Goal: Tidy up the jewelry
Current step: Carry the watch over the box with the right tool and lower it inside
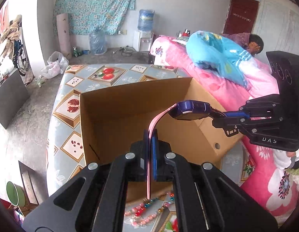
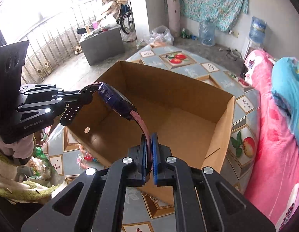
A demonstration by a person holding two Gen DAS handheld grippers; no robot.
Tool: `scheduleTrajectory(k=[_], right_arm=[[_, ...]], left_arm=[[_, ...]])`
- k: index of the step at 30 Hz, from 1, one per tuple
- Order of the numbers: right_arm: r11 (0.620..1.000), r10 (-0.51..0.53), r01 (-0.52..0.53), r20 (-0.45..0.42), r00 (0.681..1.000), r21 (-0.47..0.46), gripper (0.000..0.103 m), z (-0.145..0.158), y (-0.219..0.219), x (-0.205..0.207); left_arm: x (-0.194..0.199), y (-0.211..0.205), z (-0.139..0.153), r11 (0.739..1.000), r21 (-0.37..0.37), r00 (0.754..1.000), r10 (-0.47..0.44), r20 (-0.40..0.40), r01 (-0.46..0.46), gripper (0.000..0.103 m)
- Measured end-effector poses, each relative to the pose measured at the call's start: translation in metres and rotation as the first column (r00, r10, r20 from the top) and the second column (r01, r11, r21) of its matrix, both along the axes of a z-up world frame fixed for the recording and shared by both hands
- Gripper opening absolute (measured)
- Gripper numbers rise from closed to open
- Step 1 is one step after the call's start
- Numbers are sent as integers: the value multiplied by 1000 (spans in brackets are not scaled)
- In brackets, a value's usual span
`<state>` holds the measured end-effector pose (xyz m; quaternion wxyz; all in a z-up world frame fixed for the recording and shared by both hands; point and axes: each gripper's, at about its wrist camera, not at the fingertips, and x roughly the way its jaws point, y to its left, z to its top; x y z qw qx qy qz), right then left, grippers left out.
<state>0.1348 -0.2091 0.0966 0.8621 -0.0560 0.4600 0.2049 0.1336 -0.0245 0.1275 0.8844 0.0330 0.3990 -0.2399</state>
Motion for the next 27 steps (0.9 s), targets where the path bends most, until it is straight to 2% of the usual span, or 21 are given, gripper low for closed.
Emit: scheduleTrajectory(k=[4, 6, 7, 8, 10, 15, 18, 20, 23, 27], right_arm=[[1000, -12, 16, -162, 987, 20, 6, -28, -1, 54], [999, -27, 34, -234, 972, 27, 7, -42, -4, 80], [999, -36, 43, -261, 965, 22, 7, -50, -5, 91], [998, -47, 55, -278, 959, 21, 7, -56, -7, 100], [996, -78, 84, -287, 955, 10, 7, -64, -12, 113], [993, -107, 116, -256, 961, 21, 7, -61, -23, 119], [997, -68, 77, -268, 961, 24, 7, -59, -18, 117], [1000, -7, 15, -306, 952, 23, 8, -62, -3, 115], [997, 77, -79, -413, 907, 12, 23, -81, 25, 112], [991, 82, -124, -535, 841, -43, 25, -117, 49, 121]], left_arm=[[52, -6, -26, 999, 54, 993, 9, -121, -3, 3], [70, -8, -37, 996, 85, 988, 22, -152, -9, 3], [77, -9, -41, 995, 97, 987, 31, -160, -16, 8], [83, -9, -43, 993, 113, 985, 47, -164, -28, 23], [89, -5, -43, 992, 110, 987, 76, -145, -60, 34], [86, 14, -29, 992, 53, 988, 120, -96, -116, 38], [73, 28, -16, 988, 14, 987, 156, -34, -155, 41], [61, 40, -8, 982, -17, 982, 189, 9, -189, 50], [36, 61, -2, 970, -72, 970, 235, 54, -231, 55], [4, 85, -7, 956, -118, 959, 277, 56, -269, 59]])
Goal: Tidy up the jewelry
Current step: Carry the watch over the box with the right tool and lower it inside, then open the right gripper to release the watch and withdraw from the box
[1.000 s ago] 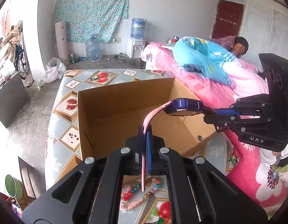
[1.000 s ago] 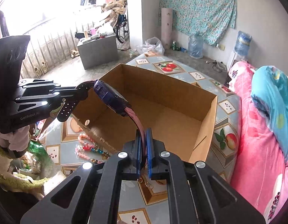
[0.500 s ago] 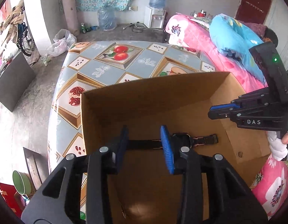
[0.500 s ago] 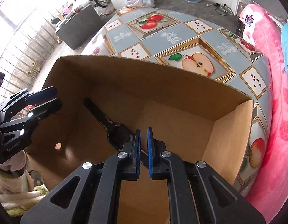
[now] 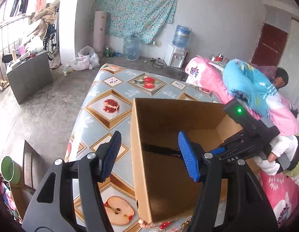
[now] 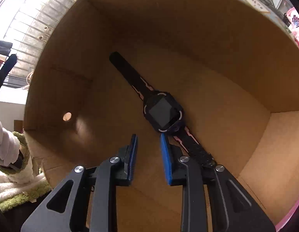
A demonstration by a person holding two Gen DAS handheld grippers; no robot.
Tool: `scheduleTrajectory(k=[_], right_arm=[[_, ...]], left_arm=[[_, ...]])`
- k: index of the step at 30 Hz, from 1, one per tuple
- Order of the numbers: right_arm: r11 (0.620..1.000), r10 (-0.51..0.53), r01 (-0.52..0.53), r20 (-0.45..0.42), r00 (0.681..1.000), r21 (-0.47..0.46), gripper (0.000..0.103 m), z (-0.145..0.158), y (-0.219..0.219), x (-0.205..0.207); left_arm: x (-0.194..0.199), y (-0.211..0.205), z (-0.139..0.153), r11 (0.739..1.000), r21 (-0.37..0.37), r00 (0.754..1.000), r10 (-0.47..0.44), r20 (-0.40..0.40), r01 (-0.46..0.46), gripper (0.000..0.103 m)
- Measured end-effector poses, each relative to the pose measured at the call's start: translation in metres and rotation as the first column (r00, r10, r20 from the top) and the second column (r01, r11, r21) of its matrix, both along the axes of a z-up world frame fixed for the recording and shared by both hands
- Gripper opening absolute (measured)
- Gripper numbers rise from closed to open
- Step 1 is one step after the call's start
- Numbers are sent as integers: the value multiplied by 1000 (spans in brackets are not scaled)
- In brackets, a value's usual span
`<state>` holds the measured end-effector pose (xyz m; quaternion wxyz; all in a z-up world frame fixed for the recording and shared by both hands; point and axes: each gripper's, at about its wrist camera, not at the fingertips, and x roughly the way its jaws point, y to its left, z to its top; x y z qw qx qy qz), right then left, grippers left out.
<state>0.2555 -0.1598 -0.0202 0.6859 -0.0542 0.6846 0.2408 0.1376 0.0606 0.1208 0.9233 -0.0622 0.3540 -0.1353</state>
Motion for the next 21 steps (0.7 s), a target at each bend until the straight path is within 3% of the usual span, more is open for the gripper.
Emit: scheduleTrajectory(k=[3, 11, 18, 21], right_arm=[[999, -31, 29, -47, 998, -25, 25, -13, 4, 11], [983, -184, 184, 1, 983, -24, 25, -10, -11, 39], [939, -342, 343, 68, 937, 0, 25, -4, -32, 49], [925, -379, 379, 55, 924, 14, 25, -3, -38, 49]], left_arm=[[-22, 20, -10, 999, -17, 999, 40, -3, -40, 62], [-57, 63, -48, 993, -10, 991, 116, -66, -117, 63], [-68, 84, -65, 986, -45, 982, 158, -106, -163, 63], [-71, 82, -64, 986, -38, 983, 159, -94, -163, 63]])
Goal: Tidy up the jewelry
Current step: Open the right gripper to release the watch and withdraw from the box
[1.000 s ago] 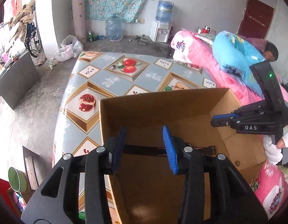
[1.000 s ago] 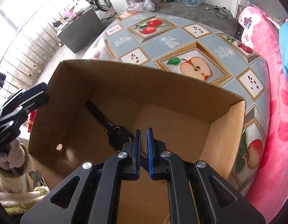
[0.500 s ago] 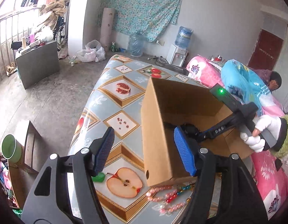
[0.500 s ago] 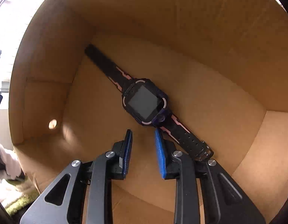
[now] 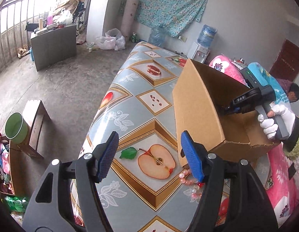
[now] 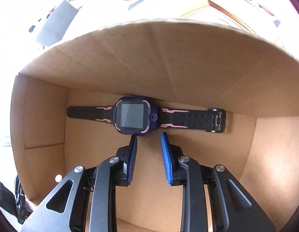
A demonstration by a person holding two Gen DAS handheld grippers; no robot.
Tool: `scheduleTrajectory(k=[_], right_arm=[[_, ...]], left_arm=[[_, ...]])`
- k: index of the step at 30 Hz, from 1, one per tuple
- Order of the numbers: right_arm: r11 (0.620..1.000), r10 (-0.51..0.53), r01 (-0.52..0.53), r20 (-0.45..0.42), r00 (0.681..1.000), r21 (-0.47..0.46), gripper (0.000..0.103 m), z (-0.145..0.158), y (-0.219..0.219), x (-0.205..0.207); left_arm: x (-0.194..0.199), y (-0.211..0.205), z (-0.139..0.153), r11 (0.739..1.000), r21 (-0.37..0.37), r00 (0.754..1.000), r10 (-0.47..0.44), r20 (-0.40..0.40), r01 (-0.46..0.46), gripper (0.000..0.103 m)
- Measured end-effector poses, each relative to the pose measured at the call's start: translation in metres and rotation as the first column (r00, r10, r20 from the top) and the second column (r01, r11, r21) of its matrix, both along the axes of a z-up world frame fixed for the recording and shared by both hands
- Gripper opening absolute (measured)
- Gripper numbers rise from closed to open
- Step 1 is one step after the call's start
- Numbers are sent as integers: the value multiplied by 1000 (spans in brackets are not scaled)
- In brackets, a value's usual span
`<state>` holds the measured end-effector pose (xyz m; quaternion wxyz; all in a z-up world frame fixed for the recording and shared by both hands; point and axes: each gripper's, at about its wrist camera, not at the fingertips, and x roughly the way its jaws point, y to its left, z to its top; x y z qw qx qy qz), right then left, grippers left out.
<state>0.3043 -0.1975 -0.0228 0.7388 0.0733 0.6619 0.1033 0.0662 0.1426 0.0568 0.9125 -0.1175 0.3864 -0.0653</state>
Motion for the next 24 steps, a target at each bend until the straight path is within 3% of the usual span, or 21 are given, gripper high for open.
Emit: scheduleTrajectory(k=[5, 8, 10, 13, 14, 16, 18, 22, 24], right_arm=[[1000, -10, 10, 58, 998, -11, 25, 28, -7, -23], [1000, 1, 3, 210, 978, -21, 26, 75, -13, -53], [999, 24, -13, 347, 938, -34, 37, 111, -13, -93], [997, 59, -28, 541, 839, -65, 58, 148, -14, -172], [996, 68, -24, 585, 808, -83, 61, 149, -13, -198], [994, 85, -20, 635, 768, -108, 69, 139, -4, -244], [994, 74, -7, 646, 760, -106, 73, 121, 0, -279], [994, 3, 62, 573, 819, -93, 74, 41, 11, -324], [985, -29, 120, 569, 822, -123, 74, 8, 13, -332]], left_arm=[[-8, -10, 3, 999, 21, 1000, -24, 17, 24, 65], [-18, -17, 5, 998, 47, 998, -49, 31, 48, 68], [-25, -24, 4, 996, 64, 997, -72, 36, 70, 69], [-38, -38, 1, 989, 90, 993, -119, 23, 117, 69], [-43, -43, -2, 986, 98, 990, -139, 16, 137, 70], [-53, -54, -9, 978, 108, 984, -178, -9, 178, 71], [-62, -67, -20, 968, 126, 976, -212, -42, 216, 71], [-78, -95, -43, 944, 184, 961, -257, -104, 273, 71], [-82, -106, -55, 934, 217, 958, -266, -110, 284, 71]])
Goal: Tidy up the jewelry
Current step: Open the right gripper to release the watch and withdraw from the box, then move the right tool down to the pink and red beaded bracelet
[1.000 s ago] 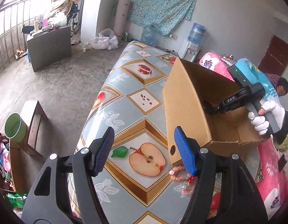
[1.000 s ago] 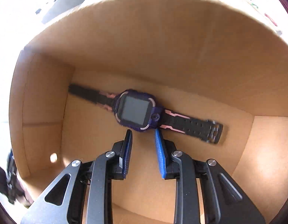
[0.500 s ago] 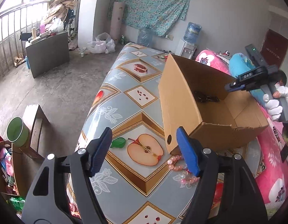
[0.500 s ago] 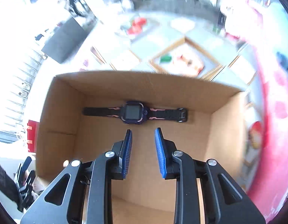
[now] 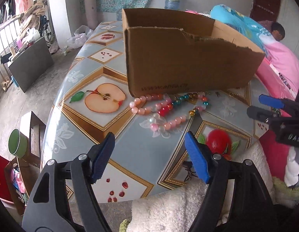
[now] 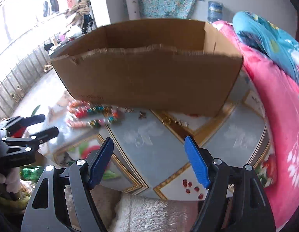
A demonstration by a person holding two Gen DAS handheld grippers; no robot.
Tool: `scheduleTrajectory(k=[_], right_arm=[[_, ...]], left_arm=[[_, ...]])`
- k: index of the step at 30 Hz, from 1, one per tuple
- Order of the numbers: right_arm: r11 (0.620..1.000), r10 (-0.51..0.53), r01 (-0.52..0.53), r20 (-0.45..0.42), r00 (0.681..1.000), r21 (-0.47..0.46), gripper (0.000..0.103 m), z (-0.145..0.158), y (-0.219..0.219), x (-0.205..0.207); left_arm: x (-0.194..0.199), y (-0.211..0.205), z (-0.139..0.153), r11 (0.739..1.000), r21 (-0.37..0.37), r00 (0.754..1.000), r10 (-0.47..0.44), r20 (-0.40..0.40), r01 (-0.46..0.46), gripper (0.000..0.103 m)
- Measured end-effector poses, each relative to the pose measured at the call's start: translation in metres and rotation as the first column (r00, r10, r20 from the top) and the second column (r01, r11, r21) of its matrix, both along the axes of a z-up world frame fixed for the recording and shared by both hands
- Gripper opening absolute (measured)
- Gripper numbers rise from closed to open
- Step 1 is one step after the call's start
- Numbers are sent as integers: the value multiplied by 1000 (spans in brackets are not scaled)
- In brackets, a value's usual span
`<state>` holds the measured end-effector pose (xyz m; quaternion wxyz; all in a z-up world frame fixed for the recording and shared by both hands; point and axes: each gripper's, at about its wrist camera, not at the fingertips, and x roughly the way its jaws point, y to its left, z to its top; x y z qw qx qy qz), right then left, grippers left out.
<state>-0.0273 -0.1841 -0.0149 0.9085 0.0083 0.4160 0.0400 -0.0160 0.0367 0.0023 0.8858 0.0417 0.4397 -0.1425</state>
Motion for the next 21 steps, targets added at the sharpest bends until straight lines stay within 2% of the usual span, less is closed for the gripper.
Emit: scheduleTrajectory(k=[5, 7, 10, 14, 18, 21], right_arm=[[995, -96, 98, 62, 993, -36, 74, -31, 7, -9], [992, -99, 106, 95, 991, -72, 92, -36, 12, -11], [991, -123, 127, 92, 988, -42, 97, -39, 5, -8], [987, -146, 152, 118, 982, -43, 97, -41, 7, -6], [983, -171, 178, 147, 974, -37, 97, -44, 10, -13], [983, -173, 180, 150, 973, -34, 97, -45, 10, -14]], left_arm=[[-6, -21, -17, 997, 78, 1000, -19, 18, 17, 71], [-6, -27, -23, 994, 112, 1000, -19, 23, 16, 71], [-8, -28, -25, 994, 111, 999, -2, 42, -3, 79], [-4, -26, -27, 994, 103, 999, 18, 31, -21, 92], [5, -18, -28, 998, 55, 999, 32, -22, -31, 95], [5, -19, -28, 997, 69, 999, 29, -21, -28, 95]])
